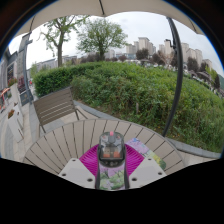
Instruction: Arrange mouse
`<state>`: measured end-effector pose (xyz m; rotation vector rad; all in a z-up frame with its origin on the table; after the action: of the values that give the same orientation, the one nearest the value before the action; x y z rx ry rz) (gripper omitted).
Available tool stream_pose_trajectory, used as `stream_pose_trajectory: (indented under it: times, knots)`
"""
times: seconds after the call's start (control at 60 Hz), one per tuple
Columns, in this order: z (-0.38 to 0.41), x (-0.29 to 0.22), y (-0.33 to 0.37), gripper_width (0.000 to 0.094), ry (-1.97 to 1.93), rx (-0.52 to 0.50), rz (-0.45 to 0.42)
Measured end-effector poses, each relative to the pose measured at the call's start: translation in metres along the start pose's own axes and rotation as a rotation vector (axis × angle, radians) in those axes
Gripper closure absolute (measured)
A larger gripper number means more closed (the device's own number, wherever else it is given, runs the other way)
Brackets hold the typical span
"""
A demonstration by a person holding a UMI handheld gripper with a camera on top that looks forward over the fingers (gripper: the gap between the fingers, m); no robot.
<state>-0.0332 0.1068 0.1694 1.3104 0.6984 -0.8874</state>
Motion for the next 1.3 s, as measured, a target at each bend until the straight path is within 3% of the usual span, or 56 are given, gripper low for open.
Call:
stream_pose_trajectory:
  times: [0.217,0.35,0.383,0.433,0.467,0.567,0.733,0.95,1.3]
  knots:
    - [-0.071,0.079,-0.041,0.059,0.0,-0.033,0.138]
    - [-0.076,0.107,-0.049,0.048,-0.004,-0.08,0.191]
    - [-0.074,0.105,-0.046,0.0382,0.007,-0.093,0.192]
    - [-0.076,0.098,-0.036,0.0073,0.005,-0.07,0.205]
    - [-0.075,0.09,-0.026,0.0114,0.003,-0.065,0.2]
    - [-0.065,0.068,0.017,0.0092,-0.004,-0.072,0.208]
    - [-0.041,0.049,0.113,0.0088,0.001,-0.105,0.307]
    - [-0.029,0.065,0.217,0.0087,0.025,-0.105,0.343]
    - [-0.024,0.091,0.257,0.0086,0.047,-0.091,0.362]
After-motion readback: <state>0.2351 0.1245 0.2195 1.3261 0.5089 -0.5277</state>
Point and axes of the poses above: the point between the fingertips, and its own axes, seen from behind it with the camera up: z to the left, x down, y backward, against the way the camera looks, the point moved 9 cm from there along y, backward, against the way the camera looks, and after that the axes turned 13 degrees about -x, right-handed, at the moved point
